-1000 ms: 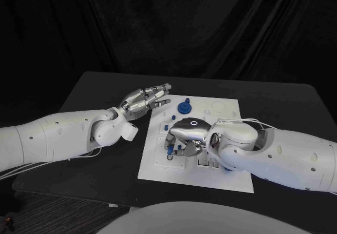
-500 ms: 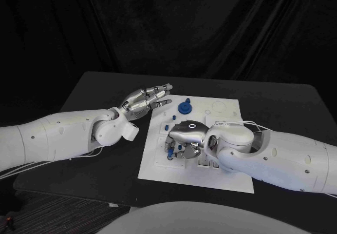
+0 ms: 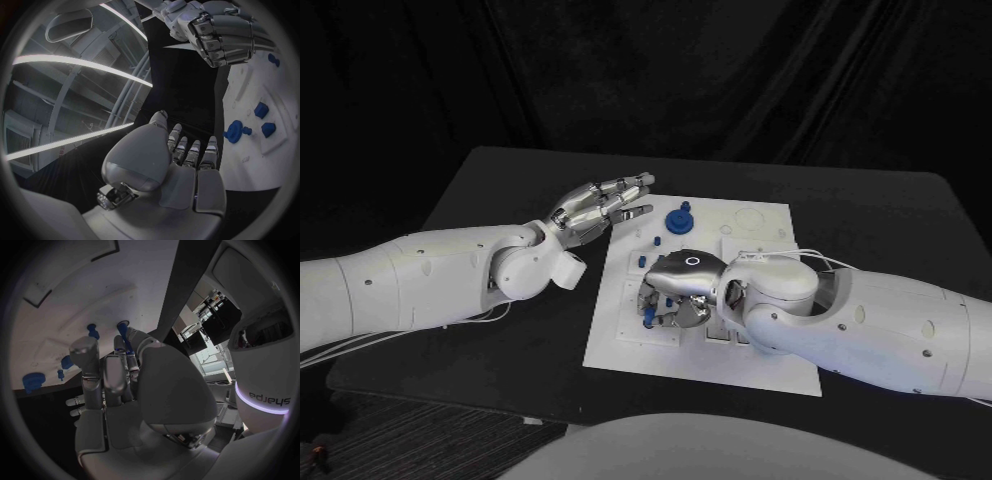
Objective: Assemble the parts on the task board
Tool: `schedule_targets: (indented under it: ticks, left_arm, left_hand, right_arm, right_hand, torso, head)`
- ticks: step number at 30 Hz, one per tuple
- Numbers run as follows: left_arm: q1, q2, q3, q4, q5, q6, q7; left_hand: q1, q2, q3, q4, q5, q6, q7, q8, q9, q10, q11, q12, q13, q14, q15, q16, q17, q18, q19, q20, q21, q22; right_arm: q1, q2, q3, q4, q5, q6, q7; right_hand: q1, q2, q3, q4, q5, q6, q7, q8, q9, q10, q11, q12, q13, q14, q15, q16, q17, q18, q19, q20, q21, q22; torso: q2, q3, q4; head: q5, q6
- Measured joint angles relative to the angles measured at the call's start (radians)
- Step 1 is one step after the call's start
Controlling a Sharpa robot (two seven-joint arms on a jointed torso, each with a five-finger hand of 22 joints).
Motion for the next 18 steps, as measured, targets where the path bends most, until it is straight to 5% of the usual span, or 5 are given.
schedule_targets:
  ticks: [18]
  left_arm:
    - [-0.002, 0.002, 0.0, -0.003, 0.0, 0.005, -0.005]
  left_hand:
    - [0.0, 0.0, 0.0, 0.0, 0.0, 0.0, 0.0, 0.0, 0.0, 0.0, 0.0, 0.0, 0.0, 0.0, 0.0, 0.0, 0.0, 0.0, 0.0, 0.0, 0.0, 0.0]
  right_arm:
    - [-0.003, 0.001, 0.002, 0.0, -0.001, 0.015, 0.0]
  right_hand:
    - [-0.002, -0.002, 0.004, -0.007, 0.005, -0.007, 0.0, 0.0, 0.025, 0.0, 0.0, -0.006, 0.0, 0.0, 0.0, 0.0, -0.014, 0.0, 0.0, 0.0, -0.004, 0.0]
  torso:
    - [0.0, -0.0001, 0.0002]
  head:
    - [0.001, 0.0]
